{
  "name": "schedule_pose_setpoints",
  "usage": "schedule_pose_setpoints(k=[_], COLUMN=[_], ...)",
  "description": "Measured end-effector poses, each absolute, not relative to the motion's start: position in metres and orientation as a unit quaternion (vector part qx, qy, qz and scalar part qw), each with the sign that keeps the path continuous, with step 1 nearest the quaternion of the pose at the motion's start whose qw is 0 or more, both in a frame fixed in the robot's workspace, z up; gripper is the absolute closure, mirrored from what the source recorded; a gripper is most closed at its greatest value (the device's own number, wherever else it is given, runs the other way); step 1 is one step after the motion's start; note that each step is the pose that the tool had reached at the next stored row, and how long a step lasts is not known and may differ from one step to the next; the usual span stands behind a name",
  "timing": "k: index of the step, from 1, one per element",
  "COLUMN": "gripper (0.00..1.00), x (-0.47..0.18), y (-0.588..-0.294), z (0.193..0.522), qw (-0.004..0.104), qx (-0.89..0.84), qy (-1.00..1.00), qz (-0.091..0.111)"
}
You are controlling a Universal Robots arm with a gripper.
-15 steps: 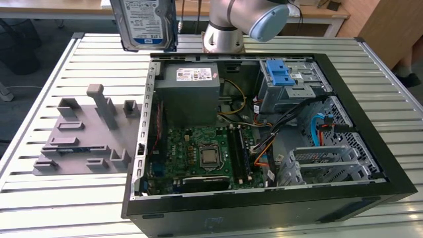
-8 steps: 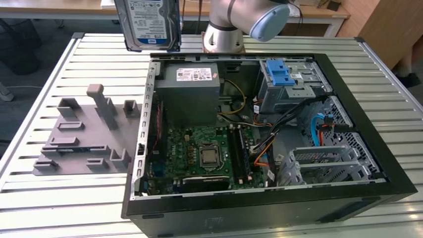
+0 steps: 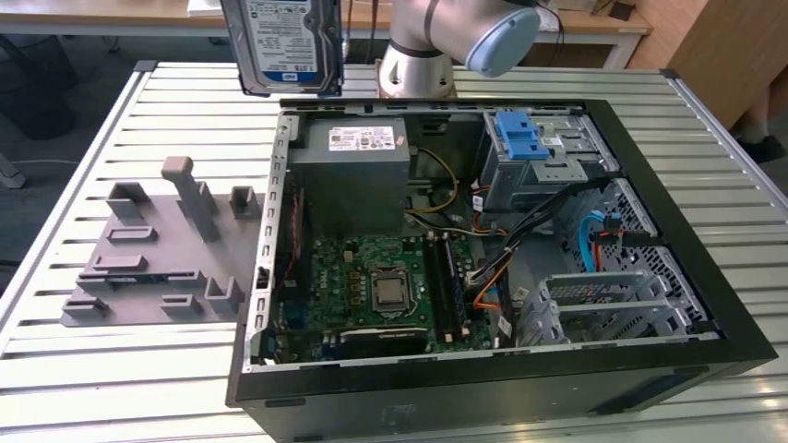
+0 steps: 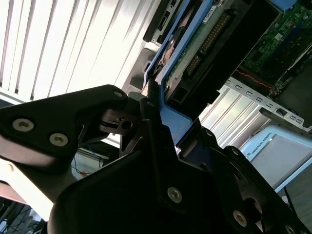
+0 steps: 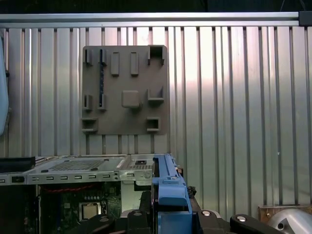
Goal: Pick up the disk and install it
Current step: 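Pick up the disk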
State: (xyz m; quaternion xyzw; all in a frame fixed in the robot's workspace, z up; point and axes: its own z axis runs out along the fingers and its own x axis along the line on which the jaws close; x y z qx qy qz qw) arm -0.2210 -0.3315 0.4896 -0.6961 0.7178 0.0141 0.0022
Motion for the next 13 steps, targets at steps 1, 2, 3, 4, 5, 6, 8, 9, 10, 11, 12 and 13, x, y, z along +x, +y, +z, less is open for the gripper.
schedule_pose_setpoints(k=[1,2,3,4,5,6,8,9,10,11,12,13], gripper=[0.64,0.64,0.64,0.64,0.64,0.64,0.64,0.64,0.64,0.64,0.64,0.64], x=[-0.2202,-0.2195,-0.2188,-0.2182,-0.2176,-0.217,-0.2159,-0.2153,-0.2148,-0.2141,-0.2135,-0.2128], y=[-0.3315,-0.3315,-0.3315,-0.3315,-0.3316,-0.3316,-0.3315,-0.3315,-0.3315,-0.3315,-0.3315,-0.3315], z=[0.4896,0.4896,0.4896,0.4896,0.4896,0.4896,0.4896,0.4896,0.4896,0.4896,0.4896,0.4896], qw=[0.002,0.002,0.002,0.002,0.002,0.002,0.002,0.002,0.002,0.002,0.002,0.002], qx=[-0.696,-0.696,-0.696,-0.696,-0.696,-0.696,-0.696,-0.696,-0.696,-0.696,-0.696,-0.696], qy=[0.718,0.718,0.718,0.718,0.718,0.718,0.718,0.718,0.718,0.718,0.718,0.718], qz=[0.014,0.014,0.014,0.014,0.014,0.014,0.014,0.014,0.014,0.014,0.014,0.014])
